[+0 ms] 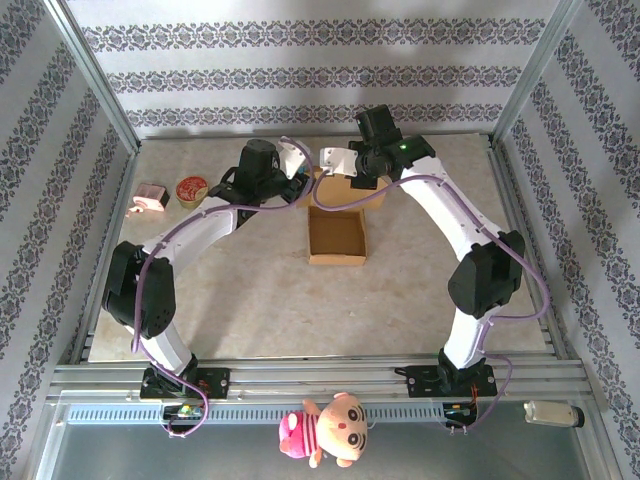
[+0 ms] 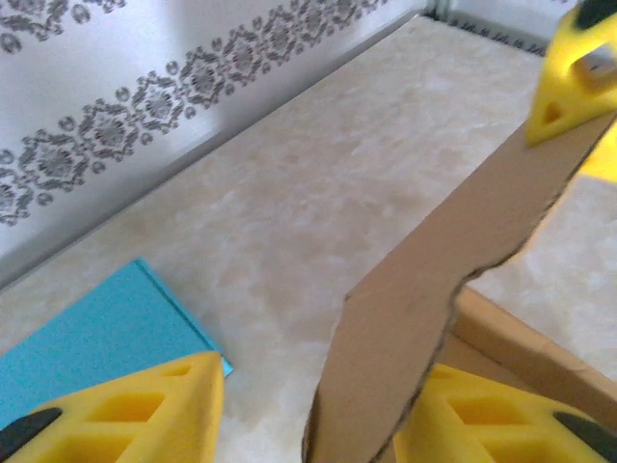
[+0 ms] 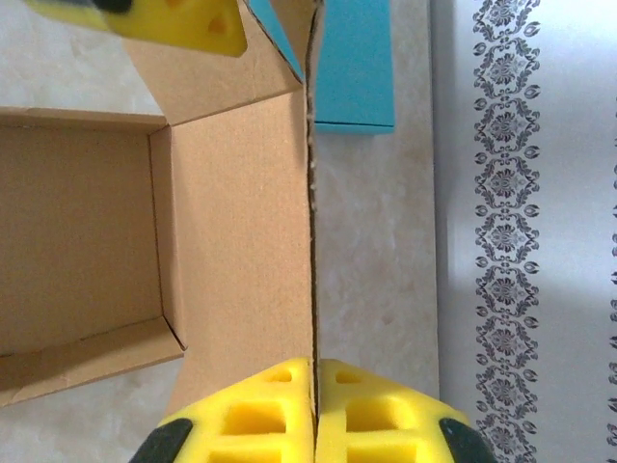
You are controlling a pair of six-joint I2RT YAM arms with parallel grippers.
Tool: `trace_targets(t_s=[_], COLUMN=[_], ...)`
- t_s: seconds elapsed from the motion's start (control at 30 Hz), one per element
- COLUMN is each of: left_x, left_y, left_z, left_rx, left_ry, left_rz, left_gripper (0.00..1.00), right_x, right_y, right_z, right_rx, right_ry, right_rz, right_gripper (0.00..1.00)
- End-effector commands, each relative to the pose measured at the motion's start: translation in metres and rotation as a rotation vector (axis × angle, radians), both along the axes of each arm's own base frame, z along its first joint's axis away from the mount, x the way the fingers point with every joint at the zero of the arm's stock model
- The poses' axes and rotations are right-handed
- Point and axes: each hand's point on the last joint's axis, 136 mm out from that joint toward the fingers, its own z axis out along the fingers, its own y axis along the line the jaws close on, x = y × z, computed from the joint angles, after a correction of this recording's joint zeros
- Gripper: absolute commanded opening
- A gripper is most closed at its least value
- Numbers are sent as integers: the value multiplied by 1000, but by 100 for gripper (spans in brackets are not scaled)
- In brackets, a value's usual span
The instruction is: Fold the paper box
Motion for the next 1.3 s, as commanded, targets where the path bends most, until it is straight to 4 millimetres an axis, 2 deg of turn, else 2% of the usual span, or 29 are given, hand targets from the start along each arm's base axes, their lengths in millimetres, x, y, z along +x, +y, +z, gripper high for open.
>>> trace_targets(t_s=[0.0, 0.27, 0.33, 0.4, 0.5, 0.57, 0.63, 0.77, 0.9, 1.0, 1.13, 1.27], left_x=[-10, -8, -6, -4, -1, 0, 2, 4, 8, 11, 13, 13], left_y=[-7, -8, -8, -8, -5, -1, 2, 4, 2, 3, 3, 0], left_z=[-22, -32, -33, -35, -34, -33, -31, -29, -27, -25, -23, -25], left_rx=[15, 26, 34, 46, 75, 110, 126, 136, 129, 122, 108, 110], left_ry=[112, 156, 164, 173, 157, 114, 77, 43, 34, 26, 21, 15], left_rz=[-78, -70, -68, -65, -52, -53, -42, -35, -31, -17, 3, 5], left_gripper=[42, 30, 20, 9, 1, 0, 0, 0, 0, 0, 0, 0], right_x=[-9, -9, -10, -10, -10, -11, -13, -17, -16, -15, -15, -20], right_y=[0, 4, 5, 7, 5, -1, -7, -26, -45, -55, -67, -70], right_z=[13, 10, 11, 12, 16, 17, 16, 7, -5, -10, -25, -46], right_rx=[-10, -30, -22, -25, -30, -1, 55, 213, 297, 370, 456, 514], right_ry=[-33, -40, -41, -51, -82, -84, -55, 65, 146, 211, 301, 388], right_rz=[14, 20, 21, 20, -10, -58, -116, -251, -381, -485, -676, -836], right_gripper=[1, 2, 3, 9, 34, 63, 72, 79, 80, 74, 56, 39])
